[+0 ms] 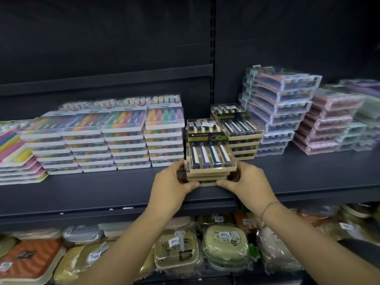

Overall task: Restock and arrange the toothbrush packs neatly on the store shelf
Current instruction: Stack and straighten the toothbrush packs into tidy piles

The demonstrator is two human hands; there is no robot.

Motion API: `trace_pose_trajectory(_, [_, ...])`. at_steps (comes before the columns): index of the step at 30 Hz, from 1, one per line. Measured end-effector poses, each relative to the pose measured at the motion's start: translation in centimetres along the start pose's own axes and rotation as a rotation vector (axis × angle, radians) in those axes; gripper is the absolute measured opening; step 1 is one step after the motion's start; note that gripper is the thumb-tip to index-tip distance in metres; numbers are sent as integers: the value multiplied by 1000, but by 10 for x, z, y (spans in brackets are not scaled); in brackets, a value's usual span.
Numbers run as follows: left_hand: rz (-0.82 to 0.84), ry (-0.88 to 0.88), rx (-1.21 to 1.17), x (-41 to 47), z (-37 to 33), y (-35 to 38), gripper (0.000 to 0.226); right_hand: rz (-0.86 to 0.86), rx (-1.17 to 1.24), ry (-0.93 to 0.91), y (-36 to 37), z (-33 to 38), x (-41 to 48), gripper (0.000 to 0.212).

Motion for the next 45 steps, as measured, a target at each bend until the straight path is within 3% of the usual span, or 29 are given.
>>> trace_pose_trajectory(5, [-249,-20,65,16,0,-4,30,-40,-234,129,10,-5,29,33])
trace_pose_trajectory(10, [-161,66,-13,12,2,1,37,-31,-21,73,16,-15,31,32])
trace_pose_trajectory(14, [-152,33,-74,25,8,-3,42,-7,145,69,14,-15,34,32])
trace_pose_trajectory(20, [-278,-35,-25,40,7,-4,30,-99,-28,153,12,-12,47,38])
trace_pose_trajectory(24, [-218,-48,-38,44,12,0,31,-59,-23,158,16,-14,51,36])
trace_pose_trajectory(28, [-224,-63,97,43,14,-1,21,-16,-81,140,19,-16,51,30])
trace_pose_trajectory(38, [-311,-148,352,47,7,-9,50,-197,-367,259,14,-14,54,51])
trace_pose_trajectory(41, [-273,-88,284,47,6,-7,40,-135,-295,225,14,-14,53,44])
trace_pose_trajectory(45, [-192,13,12,47,8,-6,26,-79,127,93,16,-17,48,29])
Point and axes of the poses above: each hand's wrist, its own x-axis towards the middle knuckle, its own y-axis out of the palm, z = x × y, the point moved 9 cm from there along x, towards the middle knuckle, and after that the axes turned 5 degrees about -x, right-handed, at the moved point
